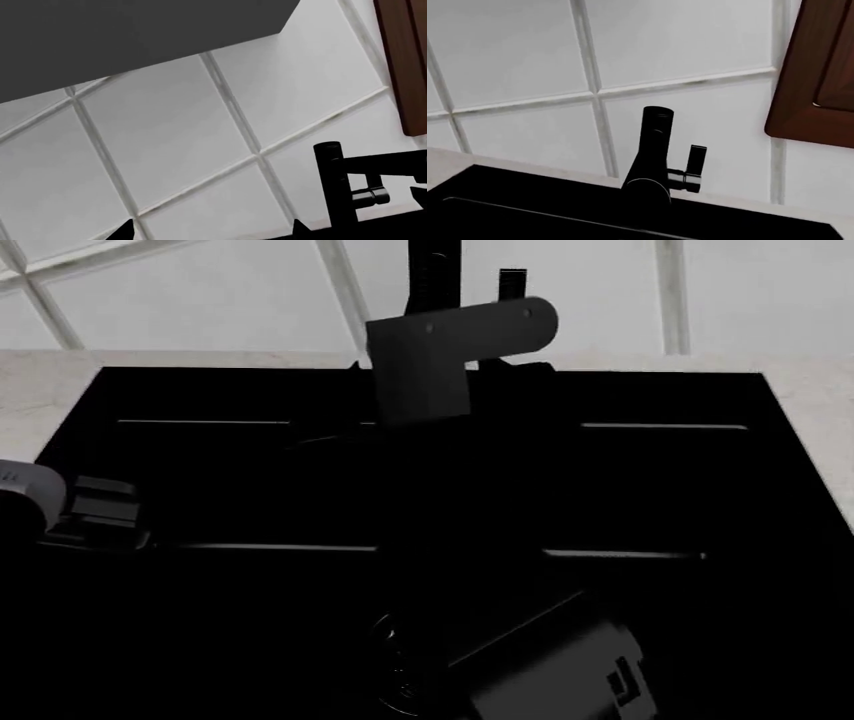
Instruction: Turn the sink spout to the right.
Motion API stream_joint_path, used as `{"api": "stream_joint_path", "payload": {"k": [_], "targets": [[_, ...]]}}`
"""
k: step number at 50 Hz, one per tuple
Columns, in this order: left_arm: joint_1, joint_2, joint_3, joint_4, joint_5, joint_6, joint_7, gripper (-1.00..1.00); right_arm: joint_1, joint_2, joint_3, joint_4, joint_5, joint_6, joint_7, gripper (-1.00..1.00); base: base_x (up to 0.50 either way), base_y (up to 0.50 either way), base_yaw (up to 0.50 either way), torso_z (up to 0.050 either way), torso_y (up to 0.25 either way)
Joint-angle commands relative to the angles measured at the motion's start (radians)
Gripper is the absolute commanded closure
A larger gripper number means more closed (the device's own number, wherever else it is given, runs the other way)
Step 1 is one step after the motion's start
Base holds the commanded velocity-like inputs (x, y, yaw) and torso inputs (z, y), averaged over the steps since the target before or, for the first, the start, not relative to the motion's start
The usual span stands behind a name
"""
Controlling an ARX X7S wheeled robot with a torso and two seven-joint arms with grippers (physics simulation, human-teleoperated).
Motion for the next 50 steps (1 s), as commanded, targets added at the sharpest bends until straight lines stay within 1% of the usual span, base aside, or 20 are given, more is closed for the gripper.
{"api": "stream_joint_path", "payload": {"k": [1, 2, 4, 7, 11, 16, 18, 32, 44, 50], "targets": [[-0.005, -0.014, 0.024, 0.001, 0.016, 0.005, -0.007, -1.00, 0.023, -0.011, -0.009, 0.104, 0.004, -0.087, -0.020, -1.00, 0.00, 0.00, 0.00, 0.000, 0.000], [0.000, -0.004, -0.001, -0.003, -0.001, 0.006, -0.006, -1.00, 0.026, -0.013, -0.009, 0.121, 0.004, -0.101, -0.024, -1.00, 0.00, 0.00, 0.00, 0.000, 0.000], [-0.005, -0.019, 0.031, 0.009, 0.014, 0.008, -0.001, -1.00, 0.030, -0.018, -0.008, 0.143, 0.005, -0.120, -0.026, -1.00, 0.00, 0.00, 0.00, 0.000, 0.000], [-0.002, -0.013, 0.015, -0.002, 0.003, 0.011, 0.000, -1.00, 0.038, -0.025, -0.008, 0.189, 0.005, -0.161, -0.032, -1.00, 0.00, 0.00, 0.00, 0.000, 0.000], [-0.006, -0.021, 0.033, -0.002, 0.011, 0.014, 0.002, -1.00, 0.062, -0.038, -0.012, 0.272, 0.008, -0.217, -0.049, -1.00, 0.00, 0.00, 0.00, 0.000, 0.000], [-0.005, -0.019, 0.028, -0.001, 0.007, 0.014, -0.002, -1.00, 0.088, -0.044, -0.022, 0.349, 0.017, -0.267, -0.052, -1.00, 0.00, 0.00, 0.00, 0.000, 0.000], [-0.006, -0.017, 0.026, -0.003, 0.004, 0.011, -0.002, -1.00, 0.108, -0.045, -0.036, 0.391, 0.004, -0.278, -0.037, -1.00, 0.00, 0.00, 0.00, 0.000, 0.000], [-0.009, -0.021, 0.031, 0.003, 0.001, 0.002, -0.006, -1.00, 0.201, -0.057, -0.106, 0.605, 0.079, -0.412, -0.059, -1.00, 0.00, 0.00, 0.00, 0.000, 0.000], [-0.005, -0.022, 0.028, -0.001, -0.003, 0.011, -0.009, -1.00, 0.234, -0.051, -0.170, 0.694, 0.144, -0.474, -0.049, -1.00, 0.00, 0.00, 0.00, 0.000, 0.000], [-0.007, -0.023, 0.029, -0.006, -0.007, 0.008, -0.008, -1.00, 0.231, -0.035, -0.178, 0.692, 0.162, -0.481, -0.030, -1.00, 0.00, 0.00, 0.00, 0.000, 0.000]]}}
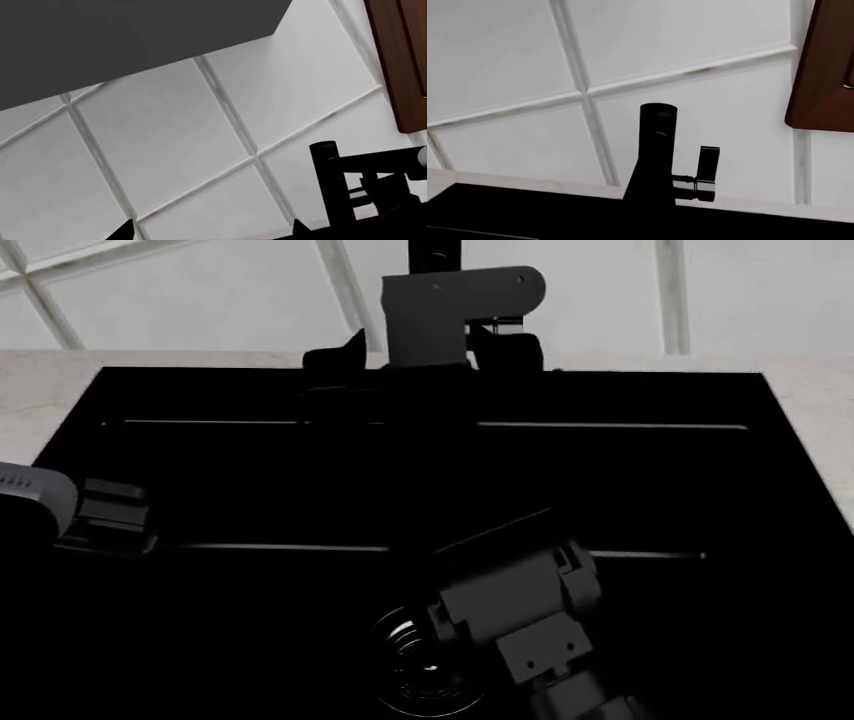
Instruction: Turn the sink spout to the right.
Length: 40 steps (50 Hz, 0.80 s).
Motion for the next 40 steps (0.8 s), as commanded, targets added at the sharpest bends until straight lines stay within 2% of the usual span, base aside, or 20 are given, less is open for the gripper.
{"api": "stream_joint_path", "payload": {"k": [1, 40], "targets": [[0.001, -0.001, 0.000, -0.001, -0.004, 0.000, -0.003, -1.00, 0.015, 0.018, -0.032, 0.049, 0.044, -0.042, 0.022, -1.00, 0.00, 0.00, 0.00, 0.000, 0.000], [-0.004, -0.005, 0.001, -0.006, -0.021, -0.013, -0.011, -1.00, -0.035, 0.108, -0.018, -0.086, 0.102, -0.004, 0.122, -1.00, 0.00, 0.00, 0.00, 0.000, 0.000]]}}
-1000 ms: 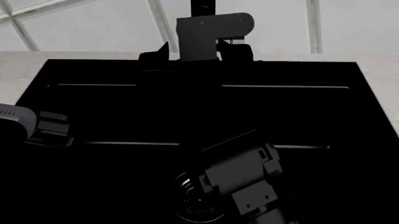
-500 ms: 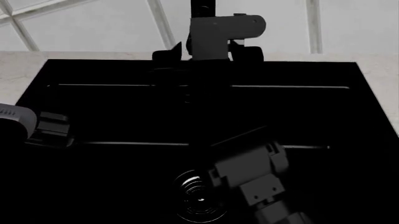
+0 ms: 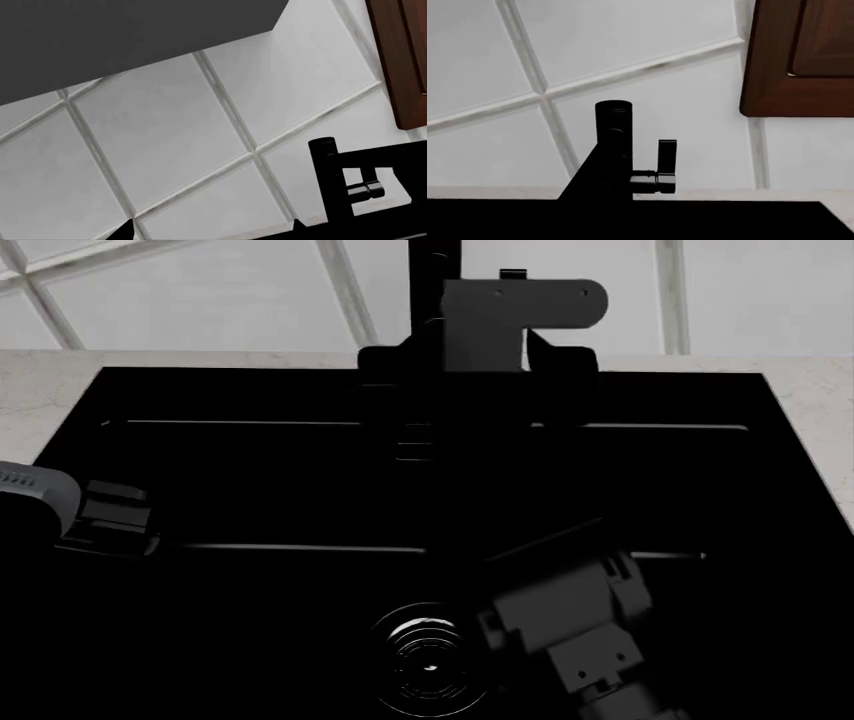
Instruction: Turn the sink spout to the right.
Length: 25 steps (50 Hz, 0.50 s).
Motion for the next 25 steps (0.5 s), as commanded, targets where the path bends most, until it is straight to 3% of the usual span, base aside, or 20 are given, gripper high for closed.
{"api": "stream_joint_path", "payload": {"k": [1, 25], "targets": [[0.000, -0.002, 0.001, -0.003, -0.003, 0.001, -0.003, -1.00, -0.018, 0.031, 0.009, -0.045, 0.015, 0.015, 0.033, -1.00, 0.00, 0.00, 0.00, 0.000, 0.000], [-0.009, -0.008, 0.012, -0.008, -0.008, -0.012, -0.007, -1.00, -0.022, 0.065, 0.025, -0.087, 0.034, 0.026, 0.068, -1.00, 0.00, 0.00, 0.00, 0.000, 0.000]]}}
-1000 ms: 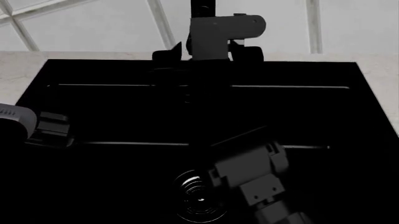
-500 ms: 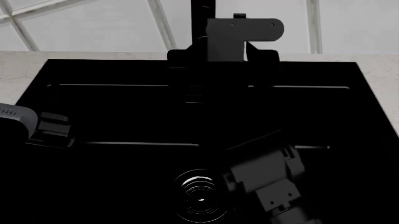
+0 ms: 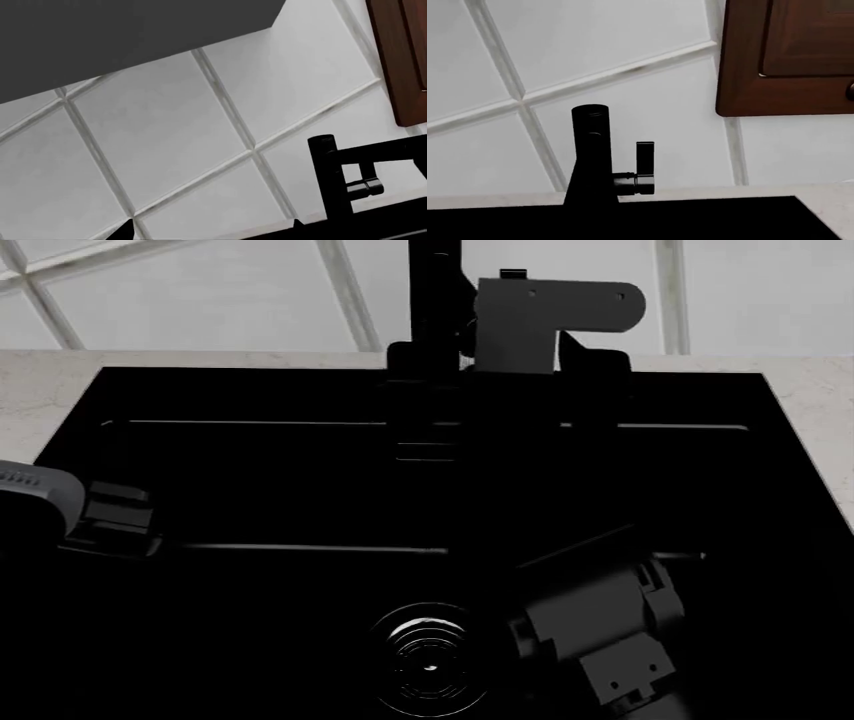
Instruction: Turn the sink spout to the right.
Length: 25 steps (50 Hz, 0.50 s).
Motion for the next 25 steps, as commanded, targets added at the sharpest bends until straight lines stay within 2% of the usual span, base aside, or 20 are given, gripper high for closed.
{"api": "stream_joint_path", "payload": {"k": [1, 25], "targets": [[-0.005, -0.003, 0.006, -0.004, -0.002, -0.006, -0.002, -1.00, -0.002, 0.016, 0.011, -0.012, 0.006, 0.001, 0.015, -1.00, 0.00, 0.00, 0.00, 0.000, 0.000], [-0.007, -0.005, 0.005, -0.008, -0.011, -0.009, -0.006, -1.00, 0.011, 0.055, 0.029, -0.012, 0.014, 0.016, 0.044, -1.00, 0.00, 0.00, 0.00, 0.000, 0.000]]}}
